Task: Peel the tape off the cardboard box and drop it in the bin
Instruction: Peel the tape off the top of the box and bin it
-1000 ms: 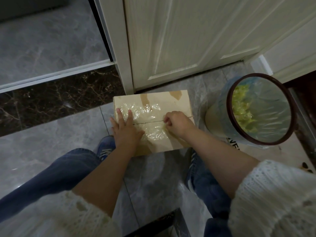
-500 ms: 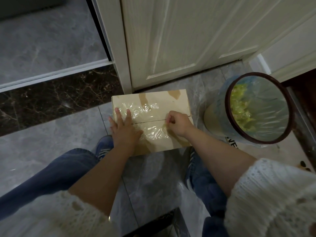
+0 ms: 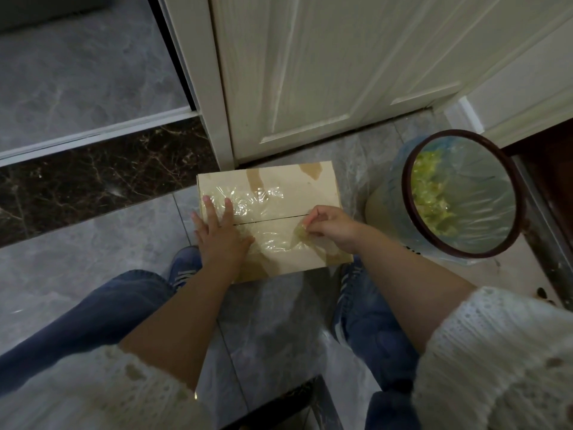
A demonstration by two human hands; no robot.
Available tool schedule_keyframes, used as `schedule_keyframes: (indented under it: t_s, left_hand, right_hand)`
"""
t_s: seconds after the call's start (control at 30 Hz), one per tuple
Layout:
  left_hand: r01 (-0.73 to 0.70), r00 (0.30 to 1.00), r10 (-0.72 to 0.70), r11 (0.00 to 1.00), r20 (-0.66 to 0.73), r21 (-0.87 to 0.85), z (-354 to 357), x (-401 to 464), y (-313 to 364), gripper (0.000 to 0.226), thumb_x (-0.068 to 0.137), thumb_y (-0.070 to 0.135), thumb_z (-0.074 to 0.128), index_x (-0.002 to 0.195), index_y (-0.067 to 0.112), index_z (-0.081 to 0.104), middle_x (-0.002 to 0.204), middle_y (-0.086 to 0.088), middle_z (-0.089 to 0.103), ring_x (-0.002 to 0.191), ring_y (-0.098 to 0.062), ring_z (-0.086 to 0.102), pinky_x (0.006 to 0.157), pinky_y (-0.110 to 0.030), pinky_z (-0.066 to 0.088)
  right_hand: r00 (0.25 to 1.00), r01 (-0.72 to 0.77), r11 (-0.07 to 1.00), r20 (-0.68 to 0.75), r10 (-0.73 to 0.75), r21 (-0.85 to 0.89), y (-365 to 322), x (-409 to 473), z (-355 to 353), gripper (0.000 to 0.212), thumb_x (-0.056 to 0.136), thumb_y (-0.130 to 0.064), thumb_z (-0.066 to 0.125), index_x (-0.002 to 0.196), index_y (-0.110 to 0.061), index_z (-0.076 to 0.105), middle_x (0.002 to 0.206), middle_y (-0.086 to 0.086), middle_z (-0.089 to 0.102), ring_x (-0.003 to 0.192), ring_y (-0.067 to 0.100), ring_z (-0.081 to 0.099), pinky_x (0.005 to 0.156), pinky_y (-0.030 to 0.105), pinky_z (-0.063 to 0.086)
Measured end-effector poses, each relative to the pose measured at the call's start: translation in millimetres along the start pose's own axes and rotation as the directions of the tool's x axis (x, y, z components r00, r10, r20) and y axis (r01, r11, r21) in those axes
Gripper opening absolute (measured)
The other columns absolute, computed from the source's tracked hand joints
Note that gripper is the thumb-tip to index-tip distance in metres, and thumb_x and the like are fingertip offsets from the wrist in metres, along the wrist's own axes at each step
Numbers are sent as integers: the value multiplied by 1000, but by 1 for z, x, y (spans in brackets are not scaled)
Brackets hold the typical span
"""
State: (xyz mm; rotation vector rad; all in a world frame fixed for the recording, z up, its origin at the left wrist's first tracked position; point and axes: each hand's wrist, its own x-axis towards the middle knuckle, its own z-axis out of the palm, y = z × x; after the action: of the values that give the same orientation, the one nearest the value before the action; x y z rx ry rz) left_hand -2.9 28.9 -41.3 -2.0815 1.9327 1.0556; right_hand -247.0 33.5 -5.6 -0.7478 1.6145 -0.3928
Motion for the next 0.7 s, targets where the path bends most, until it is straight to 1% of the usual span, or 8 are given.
schedule_keyframes:
  t_s: [0.07, 0.13, 0.23, 0.3, 0.37, 0.47, 0.57, 0.7]
  left_hand:
    - [2, 1000, -2, 1000, -7, 3, 0, 0, -1, 100, 96, 47, 65, 163, 29, -8, 166, -7, -30, 152, -44, -23, 125, -55, -2]
    - [3, 1000, -3, 1000, -8, -11, 0, -1, -1, 100, 96, 46, 66, 163, 30, -7, 167, -6, -29, 152, -44, -23, 125, -55, -2]
    - [-5, 1000, 4, 1000, -11, -19, -1, 0, -1, 99, 96, 45, 66, 163, 30, -5, 167, -6, -29, 152, -43, -23, 125, -55, -2]
    - [-2, 1000, 1, 1000, -8, -18, 0, -1, -1, 99, 96, 45, 66, 163, 30, -6, 167, -6, -29, 152, -43, -23, 125, -55, -1]
    - [-2, 1000, 2, 1000, -5, -14, 0, -1, -1, 99, 96, 45, 65, 163, 29, -7, 167, -6, -29, 152, -43, -23, 125, -55, -1]
    - [-8, 1000, 8, 1000, 2, -2, -1, -2, -1, 99, 97, 47, 64, 163, 28, -8, 166, -7, -30, 151, -44, -24, 125, -56, -2]
    - [-11, 1000, 11, 1000, 8, -4, -2, -2, -1, 98, 97, 46, 63, 163, 28, -8, 166, -7, -31, 151, -44, -24, 125, -56, -2]
    - [-13, 1000, 13, 1000, 7, 6, -2, -2, -2, 99, 97, 46, 64, 163, 28, -8, 166, -7, -31, 151, -44, -24, 125, -56, -1]
  right_hand:
    - [1000, -2, 999, 4, 2, -37, -1, 0, 1, 16, 90, 2, 64, 84, -13, 65, 94, 11, 67, 89, 22, 64, 74, 25, 55]
    - [999, 51, 988, 5, -50, -144, -2, 0, 3, 15, 91, 2, 61, 88, -12, 63, 87, 11, 63, 80, 22, 62, 67, 27, 54]
    - [971, 209, 922, -44, -235, -325, -2, 2, 8, 23, 87, 1, 66, 80, -20, 62, 81, 1, 62, 77, 17, 59, 76, 33, 53]
    - [949, 262, 874, -57, -312, -410, -2, 0, 14, 23, 84, 1, 68, 81, -21, 61, 84, 1, 65, 77, 14, 58, 77, 30, 50]
    - [932, 296, 835, -52, -359, -464, -2, -2, 18, 21, 83, 0, 67, 86, -19, 61, 89, 5, 66, 79, 15, 58, 76, 28, 48]
    - [911, 336, 777, -28, -412, -533, -6, -3, 19, 23, 82, -1, 62, 93, -20, 56, 84, 1, 62, 73, 12, 54, 69, 22, 43]
    - [896, 356, 678, 28, -444, -643, -8, 0, 20, 15, 81, -1, 66, 87, -15, 66, 90, 5, 63, 81, 18, 57, 75, 29, 46]
    - [913, 340, 624, 88, -398, -704, -8, 0, 19, 10, 81, -4, 73, 89, -11, 75, 98, 6, 63, 87, 15, 56, 74, 15, 34]
